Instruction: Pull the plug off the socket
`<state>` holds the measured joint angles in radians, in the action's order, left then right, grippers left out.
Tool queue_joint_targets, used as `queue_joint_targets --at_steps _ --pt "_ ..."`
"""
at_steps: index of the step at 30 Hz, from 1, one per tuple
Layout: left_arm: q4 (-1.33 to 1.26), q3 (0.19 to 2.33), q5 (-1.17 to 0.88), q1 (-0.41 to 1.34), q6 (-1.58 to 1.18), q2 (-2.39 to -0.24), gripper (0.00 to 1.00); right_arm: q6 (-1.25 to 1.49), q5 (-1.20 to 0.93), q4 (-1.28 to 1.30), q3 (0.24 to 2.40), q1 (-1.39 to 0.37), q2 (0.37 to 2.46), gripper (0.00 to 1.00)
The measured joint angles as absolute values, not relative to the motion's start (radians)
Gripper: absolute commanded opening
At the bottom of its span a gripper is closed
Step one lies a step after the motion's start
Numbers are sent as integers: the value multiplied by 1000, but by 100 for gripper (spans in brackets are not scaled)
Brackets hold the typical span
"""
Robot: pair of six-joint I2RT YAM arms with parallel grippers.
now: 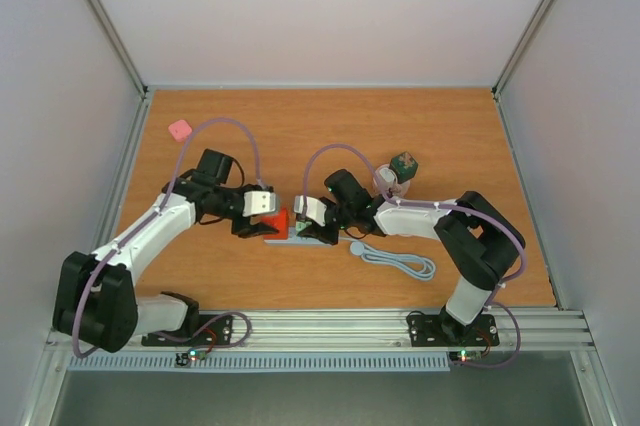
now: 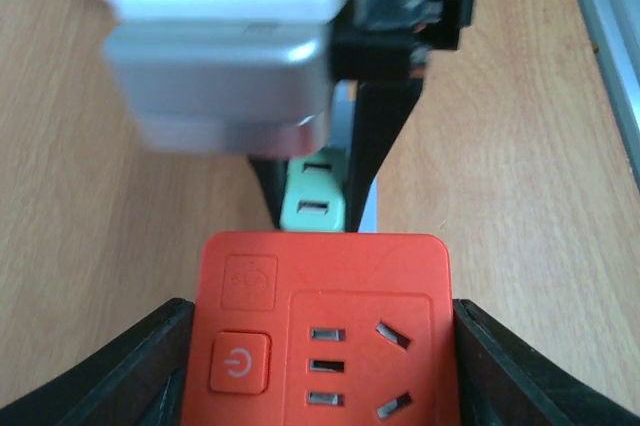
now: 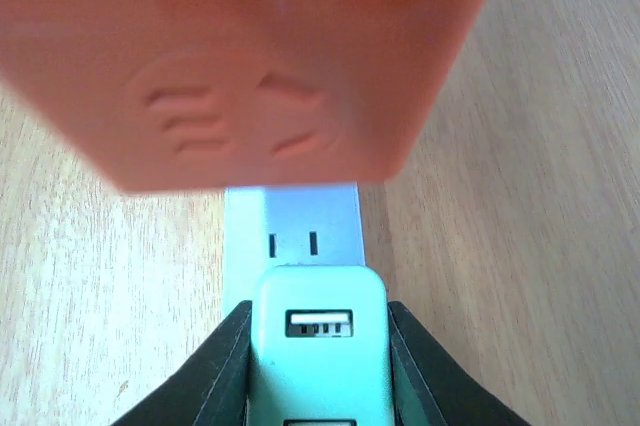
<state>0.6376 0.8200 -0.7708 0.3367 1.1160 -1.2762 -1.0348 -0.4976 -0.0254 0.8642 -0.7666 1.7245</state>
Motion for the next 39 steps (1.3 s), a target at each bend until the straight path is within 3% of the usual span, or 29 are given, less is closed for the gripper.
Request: queue_joint_targets --at_steps 6,12,22,27,39 --pt "661 846 -774 241 1069 -1277 27 -1029 -485 -21 864 -771 1719 41" --pt "588 932 -793 176 857 -1341 26 -1024 -443 35 865 -774 1718 63" --pt "390 1032 -779 78 421 -1499 27 -994 -437 58 892 -775 1707 81" --pt "322 1117 -773 -17 223 -1614 28 -967 -439 62 925 -775 1685 98" --pt "264 1352 -749 -188 -43 -1898 32 -901 -439 104 961 -774 1591 99"
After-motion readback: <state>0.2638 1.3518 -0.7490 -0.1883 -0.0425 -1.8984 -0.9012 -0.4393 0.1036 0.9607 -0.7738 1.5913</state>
